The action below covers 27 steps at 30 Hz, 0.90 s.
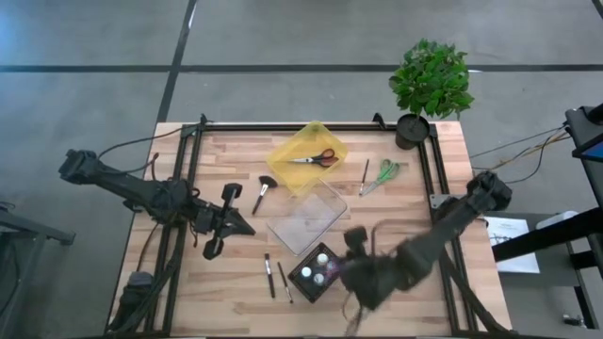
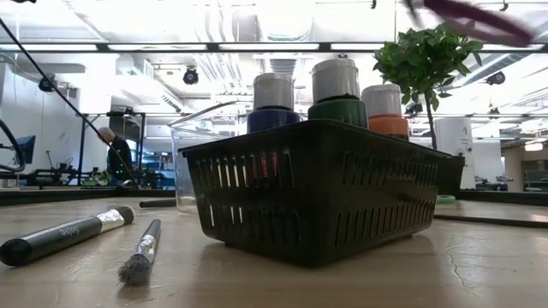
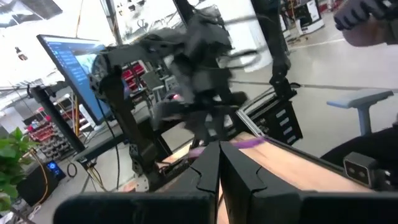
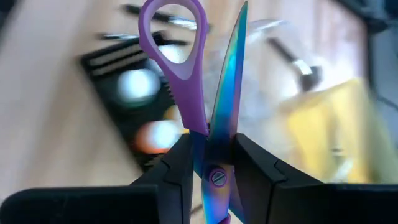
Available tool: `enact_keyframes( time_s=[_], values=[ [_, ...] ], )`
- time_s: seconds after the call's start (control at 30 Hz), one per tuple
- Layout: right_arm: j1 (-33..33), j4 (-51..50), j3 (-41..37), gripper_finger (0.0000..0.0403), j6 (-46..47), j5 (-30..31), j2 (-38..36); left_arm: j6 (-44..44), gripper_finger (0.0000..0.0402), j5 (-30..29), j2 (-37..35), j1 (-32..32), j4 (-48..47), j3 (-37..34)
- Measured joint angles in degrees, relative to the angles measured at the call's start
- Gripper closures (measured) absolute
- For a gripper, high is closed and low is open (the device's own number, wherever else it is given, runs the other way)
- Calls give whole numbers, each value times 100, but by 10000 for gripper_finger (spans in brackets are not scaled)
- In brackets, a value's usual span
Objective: Pick & Place Paint Supplies
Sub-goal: Put the pink scissors into the yellow transparent bin
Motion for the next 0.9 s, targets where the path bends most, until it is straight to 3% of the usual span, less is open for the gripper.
enact_keyframes(
  time_s=[0.27,0.5,0.67,0.9],
  values=[
    [-1501,439,-38,324,-1544,-231,-745,-2,387,2,-275,0,-530,-7],
    [-3151,910,-44,324,-2983,-1189,-795,2,387,2,-343,0,-724,-4],
    [-4232,1507,-59,324,-3886,-2344,-716,0,387,4,-389,0,-817,-9],
    [-5461,2151,-56,324,-4543,-3440,-437,7,387,4,-411,0,-912,-9]
  ],
)
